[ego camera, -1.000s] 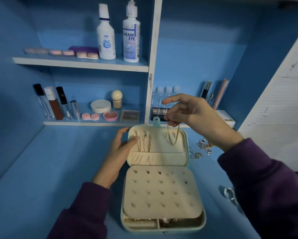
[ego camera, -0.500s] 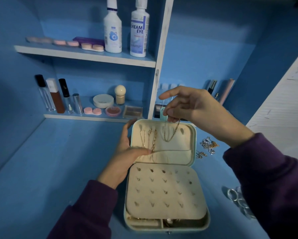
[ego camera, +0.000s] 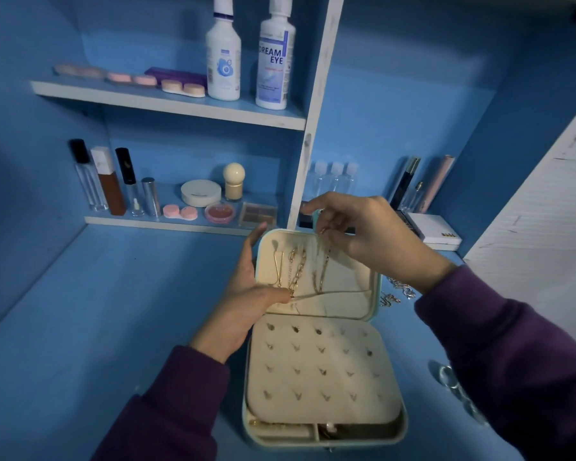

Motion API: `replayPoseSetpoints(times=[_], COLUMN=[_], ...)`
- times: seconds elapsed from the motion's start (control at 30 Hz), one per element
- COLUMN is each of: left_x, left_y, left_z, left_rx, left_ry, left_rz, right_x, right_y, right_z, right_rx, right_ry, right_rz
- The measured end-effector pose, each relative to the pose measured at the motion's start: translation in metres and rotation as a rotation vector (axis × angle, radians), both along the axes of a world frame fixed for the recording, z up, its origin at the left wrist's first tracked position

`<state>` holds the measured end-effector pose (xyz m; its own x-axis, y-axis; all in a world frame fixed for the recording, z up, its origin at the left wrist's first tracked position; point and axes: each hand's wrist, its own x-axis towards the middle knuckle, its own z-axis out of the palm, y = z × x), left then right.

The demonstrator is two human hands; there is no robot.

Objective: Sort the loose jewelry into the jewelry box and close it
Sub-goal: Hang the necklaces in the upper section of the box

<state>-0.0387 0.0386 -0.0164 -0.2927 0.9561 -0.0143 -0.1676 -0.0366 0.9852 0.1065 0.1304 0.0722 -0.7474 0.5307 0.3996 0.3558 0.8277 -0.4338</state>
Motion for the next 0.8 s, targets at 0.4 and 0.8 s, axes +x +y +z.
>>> replayPoseSetpoints(times=[0.4, 0.8], left_x=[0.0, -0.002], left_y=[-0.001, -0.001], left_z=[0.001, 0.0], left_rx=[-0.003, -0.04], left_ry=[0.016, 0.019], left_rz=[-0.008, -0.021], right_x=[0.0, 0.012], right_y=[0.009, 0.011], right_z=[-0.017, -0.018], right_rx=[0.377, 0.274], right_ry=[-0.069, -0.091], right_rz=[0.017, -0.099])
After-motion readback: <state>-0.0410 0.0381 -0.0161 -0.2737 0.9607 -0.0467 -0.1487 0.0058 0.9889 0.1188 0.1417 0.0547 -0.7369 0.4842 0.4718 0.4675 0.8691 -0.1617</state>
